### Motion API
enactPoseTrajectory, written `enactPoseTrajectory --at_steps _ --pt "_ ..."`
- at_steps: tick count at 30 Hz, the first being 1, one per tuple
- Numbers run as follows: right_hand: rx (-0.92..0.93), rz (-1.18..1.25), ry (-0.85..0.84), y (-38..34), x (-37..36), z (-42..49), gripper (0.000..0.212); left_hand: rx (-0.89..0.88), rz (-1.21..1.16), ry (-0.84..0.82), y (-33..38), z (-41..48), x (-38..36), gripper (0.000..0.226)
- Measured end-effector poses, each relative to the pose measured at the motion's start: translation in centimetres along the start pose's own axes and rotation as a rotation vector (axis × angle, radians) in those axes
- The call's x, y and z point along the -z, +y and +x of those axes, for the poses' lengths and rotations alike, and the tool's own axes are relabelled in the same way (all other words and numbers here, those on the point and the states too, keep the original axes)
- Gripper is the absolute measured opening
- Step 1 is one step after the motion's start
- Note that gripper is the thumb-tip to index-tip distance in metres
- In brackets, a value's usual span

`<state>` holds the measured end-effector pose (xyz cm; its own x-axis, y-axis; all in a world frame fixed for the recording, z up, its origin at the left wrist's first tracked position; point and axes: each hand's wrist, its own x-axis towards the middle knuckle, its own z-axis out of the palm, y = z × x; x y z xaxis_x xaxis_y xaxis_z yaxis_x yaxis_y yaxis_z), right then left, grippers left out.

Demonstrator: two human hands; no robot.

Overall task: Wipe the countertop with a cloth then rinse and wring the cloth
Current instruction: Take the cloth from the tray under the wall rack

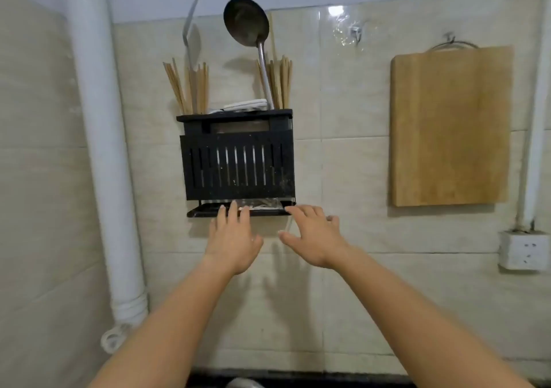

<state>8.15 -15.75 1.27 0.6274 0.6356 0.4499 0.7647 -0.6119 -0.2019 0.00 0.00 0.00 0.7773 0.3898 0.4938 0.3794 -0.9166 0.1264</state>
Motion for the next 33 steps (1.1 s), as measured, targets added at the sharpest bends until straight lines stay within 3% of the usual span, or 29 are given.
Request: enactPoseTrajectory --at_steps 5,13,18,24,28,33 --pt "0.089 -0.049 0.030 -1.3 -2.7 4.3 0.056 0.021 0.049 0.099 -2.5 2.7 -2.4 0.073" --pt "-0.067 -0.020 0.077 -2.5 -5.5 8.5 0.045 -0.101 -0.112 0.306 -4.6 3.2 -5.8 0.070" --pt "-0.285 0.117 0.148 -4.1 -6.5 9.6 0.049 -0.055 -0.196 0.291 -4.7 3.2 -6.0 0.071" --pt "-0.430 0.318 0.217 -5.0 -6.8 10.6 0.035 -0.046 -0.188 0.242 -4.7 3.1 -5.7 0.074" --pt "-0.386 0.370 0.364 -4.7 -7.6 10.1 0.027 -0.041 -0.191 0.192 -4.7 3.0 -5.1 0.077" --pt "-0.180 0.312 0.521 -4.0 -9.2 7.8 0.016 -0.040 -0.192 0.136 -5.0 2.9 -4.5 0.080"
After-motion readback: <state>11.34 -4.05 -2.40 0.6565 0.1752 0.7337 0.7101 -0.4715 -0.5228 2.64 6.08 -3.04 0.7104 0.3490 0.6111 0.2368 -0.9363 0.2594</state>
